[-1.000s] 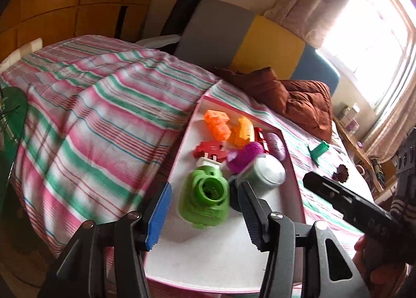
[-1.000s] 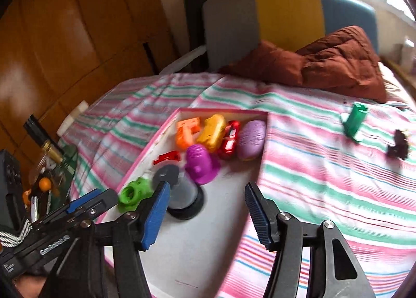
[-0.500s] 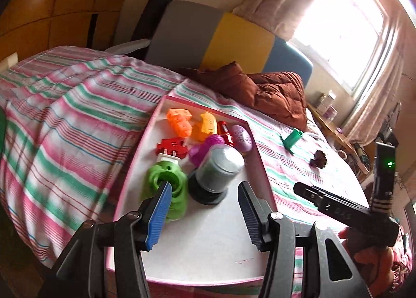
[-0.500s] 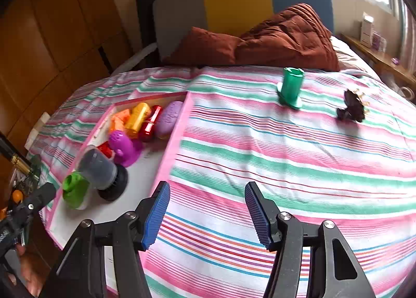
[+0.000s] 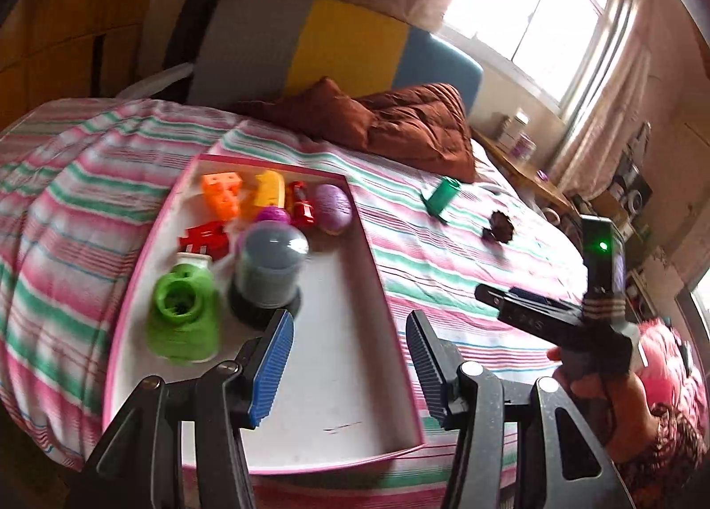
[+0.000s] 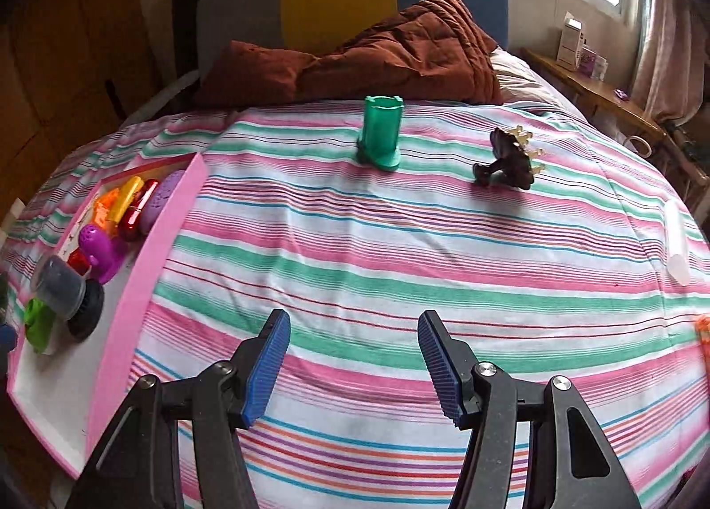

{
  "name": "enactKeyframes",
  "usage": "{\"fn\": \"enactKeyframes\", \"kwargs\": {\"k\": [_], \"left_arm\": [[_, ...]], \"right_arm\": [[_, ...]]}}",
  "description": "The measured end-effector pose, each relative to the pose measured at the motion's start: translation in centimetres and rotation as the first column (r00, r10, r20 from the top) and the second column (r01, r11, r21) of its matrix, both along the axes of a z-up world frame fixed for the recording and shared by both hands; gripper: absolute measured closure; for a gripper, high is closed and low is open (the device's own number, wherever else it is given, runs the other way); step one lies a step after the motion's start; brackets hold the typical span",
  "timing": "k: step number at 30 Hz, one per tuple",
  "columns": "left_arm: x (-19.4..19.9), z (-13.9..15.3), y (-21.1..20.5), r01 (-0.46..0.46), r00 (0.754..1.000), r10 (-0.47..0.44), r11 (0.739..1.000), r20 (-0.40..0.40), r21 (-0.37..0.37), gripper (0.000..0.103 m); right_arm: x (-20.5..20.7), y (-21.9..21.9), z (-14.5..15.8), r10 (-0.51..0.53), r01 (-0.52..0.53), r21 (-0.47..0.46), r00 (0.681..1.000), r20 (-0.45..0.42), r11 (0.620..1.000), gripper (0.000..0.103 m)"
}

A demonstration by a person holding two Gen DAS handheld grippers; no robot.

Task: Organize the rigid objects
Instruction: 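Withdraw the right gripper from the tray toward the brown toy, then grasp the brown toy with yellow pegs with the right gripper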

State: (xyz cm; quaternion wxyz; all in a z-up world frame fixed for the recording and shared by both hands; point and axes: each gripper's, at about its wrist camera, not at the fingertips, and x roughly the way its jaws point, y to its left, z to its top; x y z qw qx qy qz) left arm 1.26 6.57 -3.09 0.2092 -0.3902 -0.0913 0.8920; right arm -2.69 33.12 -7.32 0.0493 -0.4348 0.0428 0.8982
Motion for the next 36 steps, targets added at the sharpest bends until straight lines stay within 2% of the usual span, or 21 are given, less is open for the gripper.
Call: {"fn": "enactKeyframes", "kwargs": {"k": [5,10,17,22,25,26,29,30,31,32,33,34,36], "left_arm": [[0.0,0.4,2.8,0.071,0.997,-0.071,0.997,0.005,-0.023,0.049],[0.1,0.4,4.8,0.114,0.993,-0.114,0.993,0.012,-0.043,0.049],[-0.4,0.7,6.6,0.140,0.990,-0.139,0.988,0.026,-0.060,0.049],[-1.3,0.9,7.2,0.135,0.990,-0.132,0.988,0.040,-0.076,0.049],[-1.7,0.8,7.4,0.132,0.991,-0.129,0.987,0.047,-0.089,0.049],[-1.7,0.8,7.4,0.133,0.990,-0.129,0.987,0.050,-0.087,0.049],[-2.0,0.6,7.8,0.135,0.990,-0.130,0.987,0.060,-0.092,0.049],[-2.1,0.5,7.9,0.139,0.989,-0.133,0.986,0.064,-0.090,0.049],[-2.1,0.5,8.0,0.144,0.988,-0.139,0.986,0.067,-0.088,0.049],[-2.0,0.4,8.2,0.148,0.988,-0.143,0.985,0.067,-0.091,0.049],[-1.9,0.4,8.4,0.152,0.987,-0.147,0.984,0.064,-0.095,0.049],[-1.8,0.4,8.5,0.158,0.986,-0.153,0.983,0.063,-0.095,0.049],[-1.7,0.3,8.9,0.169,0.984,-0.163,0.981,0.066,-0.096,0.049]], "right_arm": [[-1.1,2.9,-0.2,-0.047,0.046,0.040,0.999,0.010,0.998,0.042],[-3.2,6.0,0.6,-0.093,0.094,0.085,0.996,-0.015,0.992,0.042],[-9.1,10.7,1.5,-0.156,0.159,0.132,0.987,-0.034,0.978,0.040],[-13.4,13.1,0.0,-0.193,0.185,0.169,0.981,0.033,0.968,0.040],[-14.1,14.7,-0.8,-0.203,0.199,0.077,0.978,0.050,0.977,0.045],[-14.0,15.2,-0.8,-0.211,0.208,0.049,0.976,0.050,0.977,0.052],[-13.4,17.2,-0.9,-0.232,0.238,-0.114,0.971,0.061,0.965,0.053],[-12.9,18.0,-0.9,-0.244,0.253,-0.195,0.967,0.067,0.948,0.054],[-12.3,19.0,-1.2,-0.262,0.274,-0.294,0.962,0.079,0.916,0.056],[-11.6,20.1,-1.6,-0.283,0.297,-0.409,0.954,0.097,0.863,0.057],[-10.8,21.1,-2.4,-0.301,0.316,-0.522,0.947,0.116,0.792,0.057],[-10.0,22.1,-3.3,-0.309,0.324,-0.636,0.941,0.140,0.700,0.057],[-8.4,23.3,-5.3,-0.315,0.340,-0.773,0.930,0.191,0.535,0.057]]}}
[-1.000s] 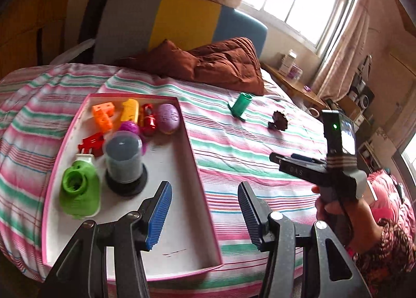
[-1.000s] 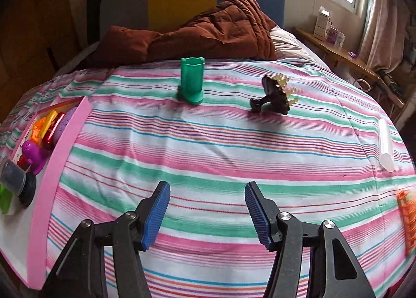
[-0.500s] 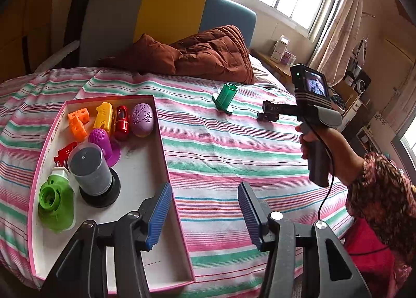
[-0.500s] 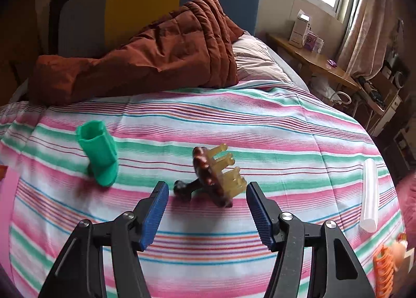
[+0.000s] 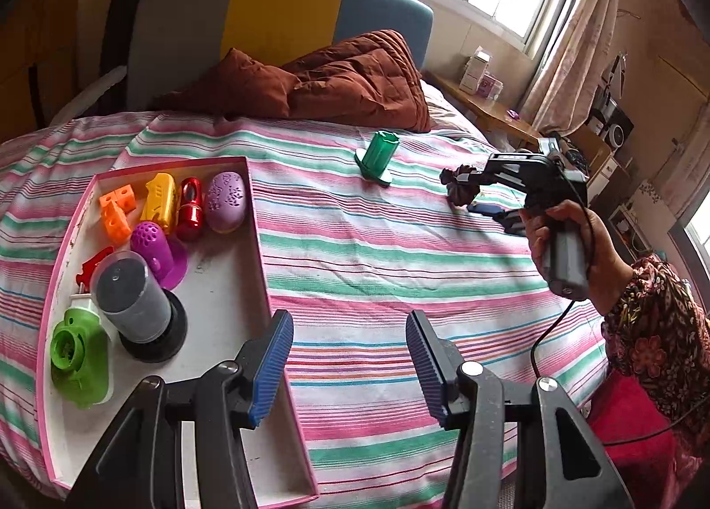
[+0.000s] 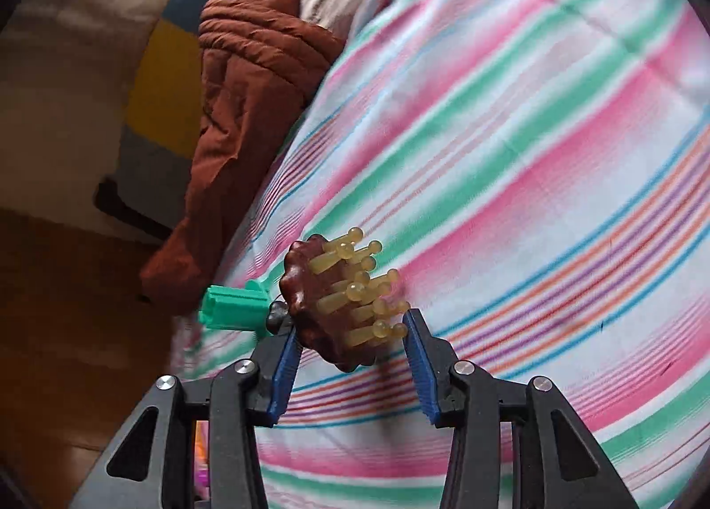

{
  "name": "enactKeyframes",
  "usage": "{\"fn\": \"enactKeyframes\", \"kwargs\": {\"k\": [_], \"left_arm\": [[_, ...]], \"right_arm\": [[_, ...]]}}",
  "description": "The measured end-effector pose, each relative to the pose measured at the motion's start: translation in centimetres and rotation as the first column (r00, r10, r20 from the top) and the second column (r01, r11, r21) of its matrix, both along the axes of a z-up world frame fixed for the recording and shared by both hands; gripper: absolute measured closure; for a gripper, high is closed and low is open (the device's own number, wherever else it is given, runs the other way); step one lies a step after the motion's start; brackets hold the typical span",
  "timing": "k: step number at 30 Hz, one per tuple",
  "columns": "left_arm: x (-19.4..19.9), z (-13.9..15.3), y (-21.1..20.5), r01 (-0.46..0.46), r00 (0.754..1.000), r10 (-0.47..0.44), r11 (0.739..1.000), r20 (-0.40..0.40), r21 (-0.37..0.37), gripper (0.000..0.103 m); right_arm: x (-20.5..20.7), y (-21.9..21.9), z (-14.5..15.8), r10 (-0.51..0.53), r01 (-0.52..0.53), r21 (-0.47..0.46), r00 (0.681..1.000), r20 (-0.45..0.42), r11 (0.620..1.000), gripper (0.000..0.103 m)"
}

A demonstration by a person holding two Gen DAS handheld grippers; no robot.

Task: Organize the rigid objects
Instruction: 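Grasp the brown toy with yellow pegs with the right gripper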

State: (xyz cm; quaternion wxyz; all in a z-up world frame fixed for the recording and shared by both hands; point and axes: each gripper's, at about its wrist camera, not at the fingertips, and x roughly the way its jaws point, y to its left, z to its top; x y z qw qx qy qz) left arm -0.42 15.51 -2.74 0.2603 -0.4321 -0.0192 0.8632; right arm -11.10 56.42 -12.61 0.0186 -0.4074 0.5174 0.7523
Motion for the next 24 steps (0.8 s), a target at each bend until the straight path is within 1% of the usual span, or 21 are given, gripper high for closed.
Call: {"fn": "enactKeyframes", "kwargs": {"k": [1,2,3,5,6,7,8,9,12,14,15,17,19,21,23,24], "left_arm": [[0.1,0.0,0.2,0.003,1.000,-0.003,1.000,0.001,-0.003,0.049],[0.1,0.0,0.4,0.008,1.000,-0.008,1.000,0.001,-0.003,0.049],[0.2,0.0,0.6,0.015,1.000,-0.015,1.000,0.000,-0.004,0.049],[0.4,0.2,1.0,0.022,1.000,-0.022,1.000,-0.004,-0.008,0.049],[0.5,0.2,1.1,0.026,1.000,-0.026,1.000,-0.005,-0.007,0.049],[0.5,0.2,1.2,0.028,1.000,-0.028,1.000,-0.005,-0.008,0.049],[0.5,0.2,1.3,0.030,1.000,-0.030,1.000,-0.005,-0.009,0.049],[0.5,0.2,1.4,0.032,0.999,-0.032,0.999,-0.002,-0.009,0.049],[0.5,0.1,1.5,0.030,1.000,-0.030,0.999,0.003,-0.011,0.049],[0.6,0.2,1.6,0.030,1.000,-0.030,1.000,0.001,-0.009,0.049],[0.6,0.2,1.5,0.028,1.000,-0.028,1.000,-0.001,-0.008,0.049],[0.6,0.2,1.4,0.023,1.000,-0.024,1.000,-0.005,-0.010,0.049],[0.7,0.2,1.4,0.020,1.000,-0.020,1.000,-0.004,-0.005,0.049],[0.6,0.1,1.4,0.015,1.000,-0.015,1.000,0.000,-0.006,0.049],[0.6,-0.1,1.4,0.017,1.000,-0.017,1.000,0.008,-0.002,0.049],[0.6,-0.2,1.5,0.018,1.000,-0.018,1.000,0.009,-0.004,0.049]], "right_arm": [[0.9,0.5,-0.5,-0.030,0.029,-0.052,0.999,-0.015,0.998,0.057],[1.7,0.9,-0.6,-0.050,0.049,-0.066,0.999,-0.022,0.997,0.057],[2.3,1.2,-0.5,-0.060,0.059,-0.051,0.998,-0.022,0.997,0.057],[3.6,1.5,0.6,-0.069,0.069,0.045,0.998,-0.007,0.997,0.055],[4.3,1.5,1.3,-0.079,0.078,0.122,0.997,0.002,0.989,0.051],[4.9,1.5,2.0,-0.088,0.085,0.196,0.996,0.009,0.977,0.050],[5.5,1.4,2.7,-0.100,0.092,0.275,0.995,0.016,0.957,0.047],[6.1,1.4,3.1,-0.109,0.096,0.330,0.994,0.021,0.939,0.047],[7.6,1.6,3.8,-0.160,0.126,0.445,0.986,0.038,0.886,0.047],[8.6,1.9,4.4,-0.197,0.151,0.526,0.980,0.033,0.837,0.047],[9.0,2.0,4.6,-0.200,0.150,0.559,0.979,0.029,0.815,0.047],[9.9,1.9,5.3,-0.189,0.148,0.600,0.982,0.006,0.786,0.047],[10.9,2.3,5.9,-0.154,0.138,0.615,0.988,-0.028,0.776,0.047],[11.0,0.9,6.3,-0.094,0.105,0.630,0.994,-0.051,0.769,0.047],[10.3,-0.5,6.2,-0.042,0.062,0.645,0.998,-0.047,0.762,0.048],[9.6,-1.2,6.0,-0.020,0.034,0.658,0.999,-0.030,0.752,0.051]]}}
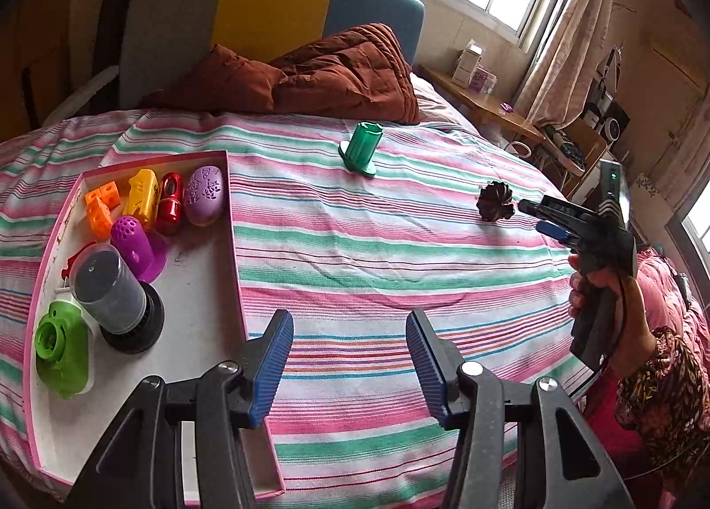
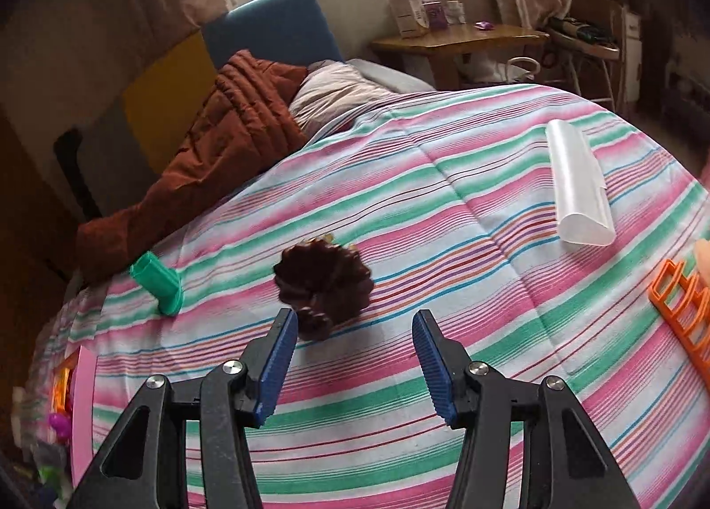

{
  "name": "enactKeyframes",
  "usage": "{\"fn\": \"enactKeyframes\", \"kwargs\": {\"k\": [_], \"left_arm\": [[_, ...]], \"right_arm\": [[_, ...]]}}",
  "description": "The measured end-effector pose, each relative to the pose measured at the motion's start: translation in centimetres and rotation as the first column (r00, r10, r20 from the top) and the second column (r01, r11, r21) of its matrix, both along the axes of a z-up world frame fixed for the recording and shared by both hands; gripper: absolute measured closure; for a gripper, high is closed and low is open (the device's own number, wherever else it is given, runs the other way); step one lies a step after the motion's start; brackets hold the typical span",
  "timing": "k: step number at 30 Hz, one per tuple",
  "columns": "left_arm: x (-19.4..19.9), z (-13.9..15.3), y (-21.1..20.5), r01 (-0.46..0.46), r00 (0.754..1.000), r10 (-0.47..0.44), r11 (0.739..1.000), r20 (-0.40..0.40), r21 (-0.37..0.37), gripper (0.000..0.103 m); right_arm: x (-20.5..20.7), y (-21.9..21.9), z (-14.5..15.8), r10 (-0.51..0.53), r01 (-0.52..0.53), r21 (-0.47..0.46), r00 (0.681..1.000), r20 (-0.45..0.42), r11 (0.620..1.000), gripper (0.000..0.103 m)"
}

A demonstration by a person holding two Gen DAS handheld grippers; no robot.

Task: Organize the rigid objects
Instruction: 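Grasp the brown toy with yellow pegs with the right gripper, then lift the brown toy with the right gripper while the left grasps the green cup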

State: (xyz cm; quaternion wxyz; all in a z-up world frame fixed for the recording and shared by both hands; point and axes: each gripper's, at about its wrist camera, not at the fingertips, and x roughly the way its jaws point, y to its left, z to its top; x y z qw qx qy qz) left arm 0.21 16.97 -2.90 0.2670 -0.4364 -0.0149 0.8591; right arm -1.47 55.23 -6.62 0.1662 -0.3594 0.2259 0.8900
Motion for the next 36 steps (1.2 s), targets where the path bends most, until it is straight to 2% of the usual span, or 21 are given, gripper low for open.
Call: {"fn": "enactKeyframes", "kwargs": {"k": [2,4,5,14,17,23,26,31,36], "left_arm": [[0.2,0.2,0.1,0.005,1.000,-0.005,1.000,-0.009,-0.004,0.049],[0.5,0.6,-0.1,0.004,1.000,-0.005,1.000,-0.027,-0.007,0.049],[0.6,0.7,-0.3,0.002,0.999,-0.002,1.000,-0.035,-0.006,0.049],[-0.1,0.7,-1.3,-0.033,0.999,0.033,0.999,-0.023,0.018,0.049],[0.0,0.4,-0.9,-0.026,1.000,0.027,1.000,-0.016,0.013,0.049],[0.0,1.1,0.0,-0.007,0.999,0.007,1.000,-0.036,0.006,0.049],[-0.7,1.6,0.8,-0.003,0.999,0.004,1.000,-0.041,0.009,0.049],[-2.6,2.2,3.4,0.006,1.000,-0.005,1.000,-0.022,0.030,0.049],[-5.7,1.8,6.5,-0.001,1.000,0.001,1.000,0.006,0.010,0.048]], "right_arm": [[-1.1,-1.0,-0.5,0.014,-0.014,0.028,1.000,0.007,0.999,0.058],[-2.2,-1.5,-1.1,0.021,-0.022,0.025,0.999,0.027,0.999,0.069],[-2.7,-1.5,-1.4,0.016,-0.017,0.020,0.999,0.033,1.000,0.078],[-2.4,-1.8,0.8,0.037,-0.037,0.038,0.999,-0.011,0.999,0.078],[-2.4,-1.9,0.2,0.061,-0.061,0.028,0.998,-0.009,0.998,0.078],[-1.9,-3.4,-0.5,0.074,-0.074,0.090,0.997,0.002,0.993,0.077],[-1.6,-3.9,-0.7,0.087,-0.086,0.159,0.996,-0.004,0.984,0.078],[-0.7,-4.7,-1.3,0.066,-0.053,0.220,0.996,-0.052,0.974,0.081],[-0.6,-4.7,-1.4,0.052,-0.038,0.231,0.997,-0.057,0.972,0.081]]}}
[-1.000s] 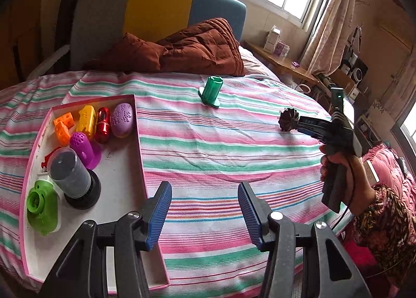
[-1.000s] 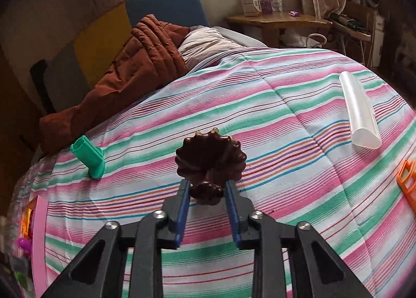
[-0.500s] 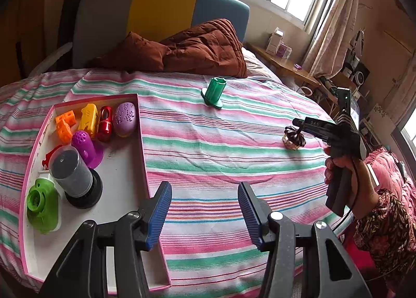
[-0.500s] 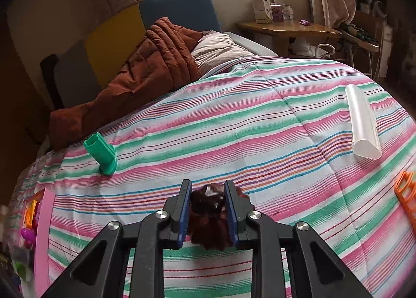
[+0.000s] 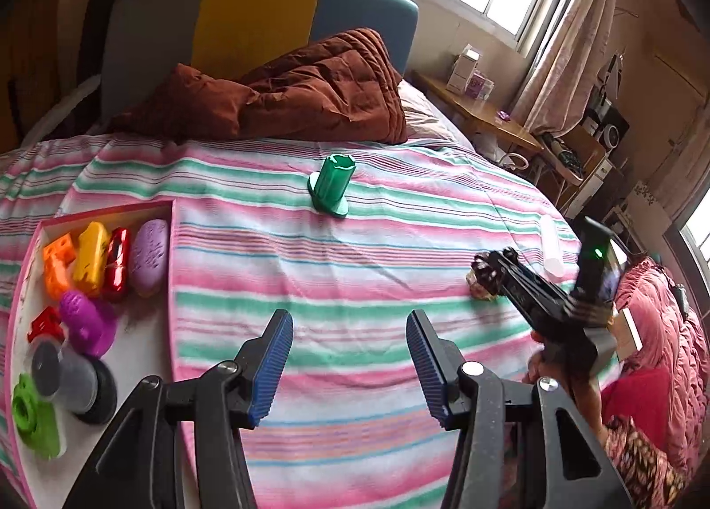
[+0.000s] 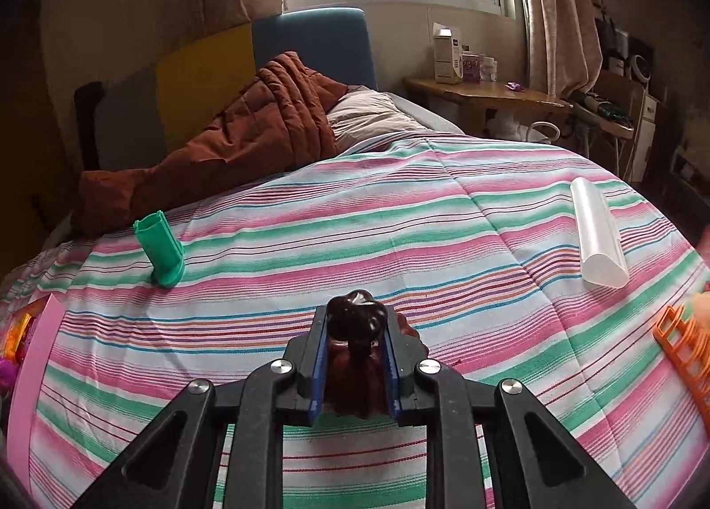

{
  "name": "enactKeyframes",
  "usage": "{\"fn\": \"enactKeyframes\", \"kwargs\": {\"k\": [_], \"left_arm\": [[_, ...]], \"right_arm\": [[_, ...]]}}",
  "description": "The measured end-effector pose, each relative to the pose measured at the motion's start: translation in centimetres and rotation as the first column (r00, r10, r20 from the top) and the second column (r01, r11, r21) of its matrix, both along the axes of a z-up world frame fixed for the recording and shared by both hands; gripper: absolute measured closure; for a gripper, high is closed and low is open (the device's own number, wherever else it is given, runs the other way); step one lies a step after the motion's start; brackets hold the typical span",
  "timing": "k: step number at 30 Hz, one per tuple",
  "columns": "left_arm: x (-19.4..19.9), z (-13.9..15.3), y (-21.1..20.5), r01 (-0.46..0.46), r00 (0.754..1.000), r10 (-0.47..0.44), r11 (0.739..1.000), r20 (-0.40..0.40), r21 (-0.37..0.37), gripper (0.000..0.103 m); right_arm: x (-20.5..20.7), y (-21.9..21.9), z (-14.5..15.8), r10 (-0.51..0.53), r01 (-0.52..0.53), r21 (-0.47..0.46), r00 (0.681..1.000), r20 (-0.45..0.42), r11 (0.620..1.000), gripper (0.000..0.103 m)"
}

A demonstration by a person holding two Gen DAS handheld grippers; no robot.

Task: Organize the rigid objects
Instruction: 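Lift the brown toy with the right gripper while the left grasps the green cup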

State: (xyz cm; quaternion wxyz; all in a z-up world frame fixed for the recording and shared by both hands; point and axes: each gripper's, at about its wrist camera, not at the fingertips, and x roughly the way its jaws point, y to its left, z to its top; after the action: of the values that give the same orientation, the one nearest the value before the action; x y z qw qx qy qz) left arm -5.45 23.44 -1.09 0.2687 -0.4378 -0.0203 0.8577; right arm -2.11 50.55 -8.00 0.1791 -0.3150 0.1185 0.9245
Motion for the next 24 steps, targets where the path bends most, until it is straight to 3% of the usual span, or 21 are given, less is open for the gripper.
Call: {"fn": "enactKeyframes", "kwargs": {"k": [2,4,10,14,16,24], "left_arm": [[-1.9,-0.4,1.6,0.000,1.000,0.000,1.000,0.013,-0.001,0.036],[-4.0,-1.0,3.1,-0.013,1.000,0.014,1.000,0.018,-0.020,0.034],[-10.0,-3.1,7.6,-0.053,0.999,0.054,0.990,0.001,-0.133,0.034],[-13.1,-3.8,9.7,-0.095,0.995,0.096,0.984,-0.002,-0.150,0.032],[-14.4,-4.1,10.9,-0.116,0.993,0.117,0.979,-0.008,-0.166,0.028],[-16.9,-5.5,13.4,-0.149,0.989,0.145,0.961,-0.032,-0.235,0.027]], "right_arm": [[0.1,-0.1,-0.1,-0.008,0.008,0.010,1.000,-0.004,1.000,0.081],[0.1,-0.1,-0.1,-0.012,0.012,0.014,1.000,-0.007,1.000,0.081],[0.3,0.0,-0.2,-0.019,0.019,0.011,1.000,-0.014,1.000,0.081],[0.0,-0.4,-0.2,-0.020,0.020,0.036,1.000,-0.003,0.999,0.081],[0.0,-0.4,-0.2,-0.020,0.020,0.038,1.000,-0.003,0.999,0.081],[0.1,-0.3,-0.3,-0.020,0.021,0.032,1.000,-0.006,0.999,0.081]]}}
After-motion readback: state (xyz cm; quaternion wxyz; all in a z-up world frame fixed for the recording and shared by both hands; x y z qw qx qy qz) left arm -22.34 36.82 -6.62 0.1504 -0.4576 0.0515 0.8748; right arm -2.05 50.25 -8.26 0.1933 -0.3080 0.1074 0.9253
